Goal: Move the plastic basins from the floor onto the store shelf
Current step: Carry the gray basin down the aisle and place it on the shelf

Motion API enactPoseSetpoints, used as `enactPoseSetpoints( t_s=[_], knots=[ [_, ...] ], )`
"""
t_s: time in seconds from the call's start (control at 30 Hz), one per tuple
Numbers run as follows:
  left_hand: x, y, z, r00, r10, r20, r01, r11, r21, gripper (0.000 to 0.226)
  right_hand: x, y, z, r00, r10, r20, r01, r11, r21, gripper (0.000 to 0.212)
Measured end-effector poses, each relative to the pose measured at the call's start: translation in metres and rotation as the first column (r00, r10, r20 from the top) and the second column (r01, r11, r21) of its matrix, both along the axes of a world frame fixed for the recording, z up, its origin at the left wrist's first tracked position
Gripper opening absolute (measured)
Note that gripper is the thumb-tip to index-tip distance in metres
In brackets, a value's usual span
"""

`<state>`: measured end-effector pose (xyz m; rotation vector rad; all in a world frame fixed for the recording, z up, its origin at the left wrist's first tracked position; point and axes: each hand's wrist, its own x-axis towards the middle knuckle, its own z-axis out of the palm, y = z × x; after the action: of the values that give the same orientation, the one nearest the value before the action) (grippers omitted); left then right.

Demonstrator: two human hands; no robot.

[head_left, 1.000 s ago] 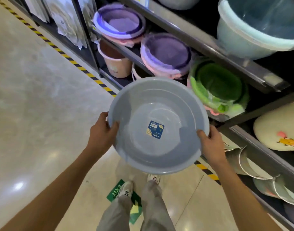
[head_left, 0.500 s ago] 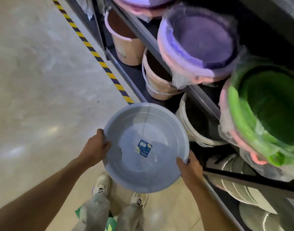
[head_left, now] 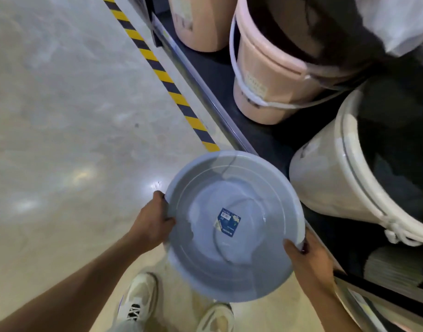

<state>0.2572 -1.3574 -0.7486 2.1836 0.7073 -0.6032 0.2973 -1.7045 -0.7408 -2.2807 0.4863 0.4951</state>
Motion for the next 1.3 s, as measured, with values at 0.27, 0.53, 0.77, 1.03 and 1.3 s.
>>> enactPoseSetpoints(
  t_s=[0.27, 0.53, 0.77, 1.03, 1.3],
  knots=[
    [0.016, -0.005, -0.061, 0.999, -0.037, 0.016, 0.037, 0.999, -0.013, 0.043, 0.026, -0.001, -0.071, 0.995, -0.068, -0.073, 0.065, 0.997, -0.042, 0.032],
    [0.003, -0.015, -0.090, 0.999, -0.009, 0.033, 0.008, 1.000, 0.007, 0.044, 0.019, 0.000, -0.092, 0.994, -0.100, -0.042, 0.098, 0.995, -0.033, 0.045],
    [-0.026, -0.019, -0.088, 1.000, 0.009, 0.006, -0.009, 1.000, 0.000, 0.047, 0.005, 0.004, -0.086, 0.994, -0.070, -0.087, 0.064, 0.996, -0.069, 0.043],
    [-0.024, -0.018, -0.094, 0.998, 0.011, -0.061, -0.012, 1.000, -0.015, 0.044, 0.009, 0.004, -0.085, 0.991, -0.048, -0.123, 0.041, 0.998, -0.057, 0.042],
    [-0.023, -0.019, -0.110, 0.995, 0.011, -0.102, -0.009, 1.000, 0.016, 0.046, 0.005, 0.008, -0.101, 0.987, -0.042, -0.152, 0.031, 0.997, -0.075, 0.045]
  ],
)
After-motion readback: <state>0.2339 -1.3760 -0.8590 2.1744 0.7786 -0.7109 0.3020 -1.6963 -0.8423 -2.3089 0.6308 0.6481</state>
